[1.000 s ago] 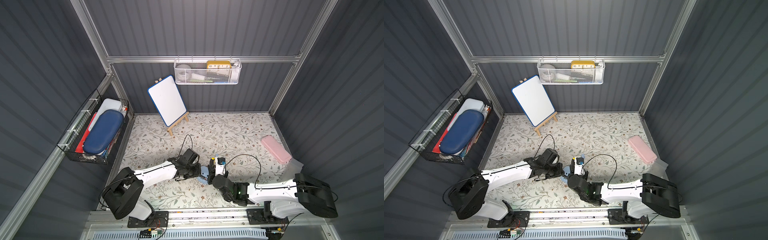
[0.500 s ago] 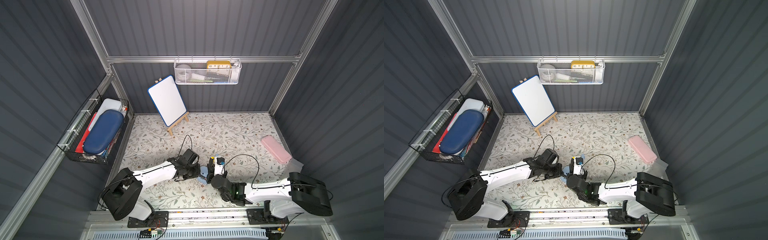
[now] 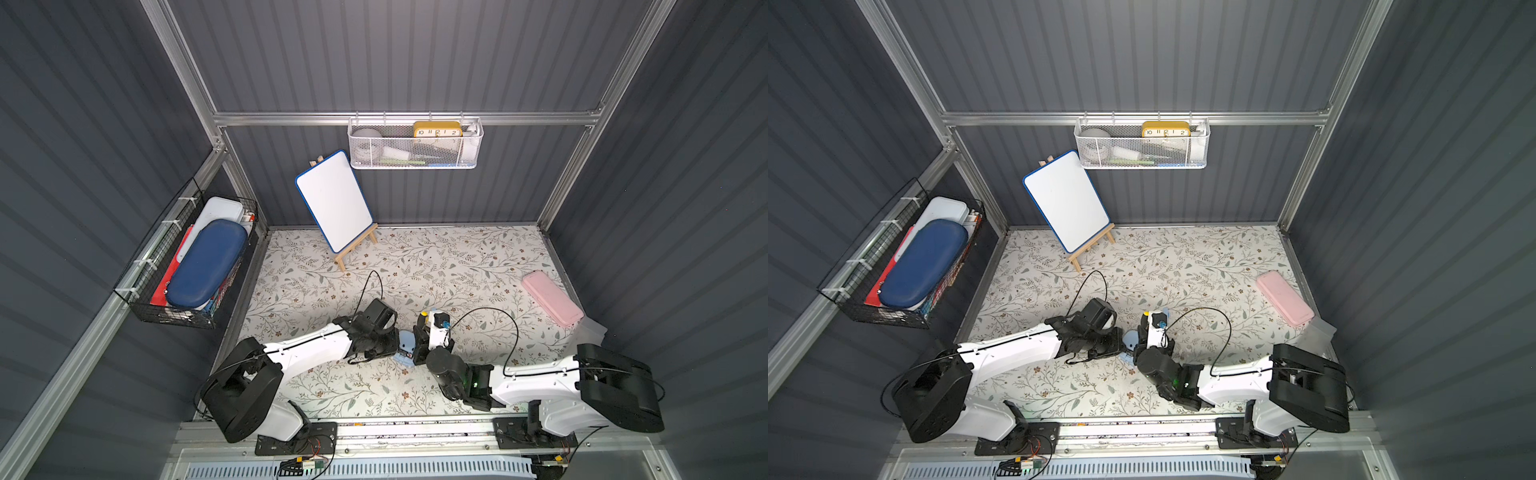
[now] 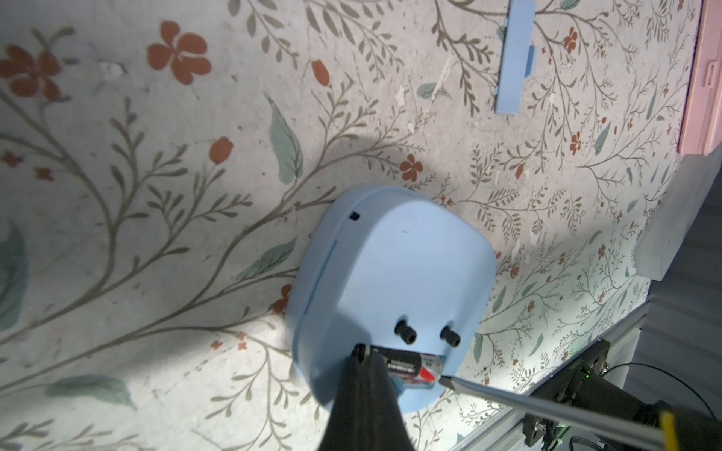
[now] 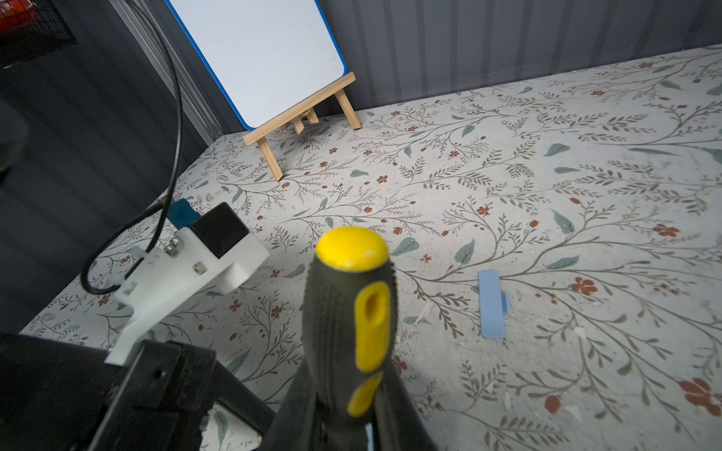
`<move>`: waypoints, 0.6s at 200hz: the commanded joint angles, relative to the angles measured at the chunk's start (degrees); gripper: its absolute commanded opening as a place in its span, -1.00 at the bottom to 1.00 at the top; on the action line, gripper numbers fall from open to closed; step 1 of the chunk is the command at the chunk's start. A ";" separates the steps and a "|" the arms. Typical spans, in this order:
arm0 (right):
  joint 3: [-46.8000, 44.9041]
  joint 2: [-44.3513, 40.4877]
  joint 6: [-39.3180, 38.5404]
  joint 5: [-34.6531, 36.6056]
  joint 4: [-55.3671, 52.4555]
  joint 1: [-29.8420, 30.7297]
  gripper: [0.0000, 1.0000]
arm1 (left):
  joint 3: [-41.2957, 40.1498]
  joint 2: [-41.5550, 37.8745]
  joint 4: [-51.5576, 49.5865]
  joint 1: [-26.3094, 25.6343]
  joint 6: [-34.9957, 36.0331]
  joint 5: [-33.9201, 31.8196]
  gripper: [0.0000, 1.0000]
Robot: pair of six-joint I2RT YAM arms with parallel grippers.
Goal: Remove the battery from the alarm
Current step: Release the battery from the alarm.
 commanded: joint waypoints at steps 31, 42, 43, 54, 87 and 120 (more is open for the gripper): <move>-0.20 -0.22 0.21 -3.75 3.76 -1.18 -1.00 | -2.41 -1.05 -2.76 -0.14 -0.94 -0.90 -1.00; 0.16 0.19 -0.10 -3.55 3.63 -1.13 -1.00 | -2.43 -0.81 -2.70 -0.10 -0.94 -0.72 -1.00; 0.17 0.24 -0.07 -3.53 3.61 -1.13 -1.00 | -2.43 -0.80 -2.66 -0.12 -0.94 -0.72 -1.00; 0.44 0.72 -0.26 -2.83 2.87 -1.18 -1.00 | -2.42 -0.82 -2.47 -0.14 -1.04 -0.61 -1.00; 0.74 1.87 -0.55 -2.60 -0.28 -1.24 -1.00 | -2.87 -1.53 -2.66 -0.19 -1.28 -0.72 -1.00; 2.48 2.49 -3.38 -2.99 -5.20 -1.13 -1.00 | -3.11 -1.80 -2.57 -0.22 -1.42 -0.28 -1.00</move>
